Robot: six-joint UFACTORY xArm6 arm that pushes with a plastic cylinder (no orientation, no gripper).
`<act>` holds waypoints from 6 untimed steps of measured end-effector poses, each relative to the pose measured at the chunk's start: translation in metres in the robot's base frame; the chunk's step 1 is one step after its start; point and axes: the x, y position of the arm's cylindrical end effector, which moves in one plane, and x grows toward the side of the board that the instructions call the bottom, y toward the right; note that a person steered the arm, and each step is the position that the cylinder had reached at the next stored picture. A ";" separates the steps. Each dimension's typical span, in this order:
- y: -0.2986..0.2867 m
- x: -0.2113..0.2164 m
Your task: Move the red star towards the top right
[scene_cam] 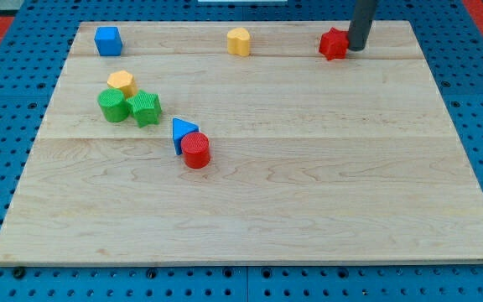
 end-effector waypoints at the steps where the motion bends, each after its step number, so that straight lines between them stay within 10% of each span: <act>1: -0.006 0.025; 6: -0.027 -0.006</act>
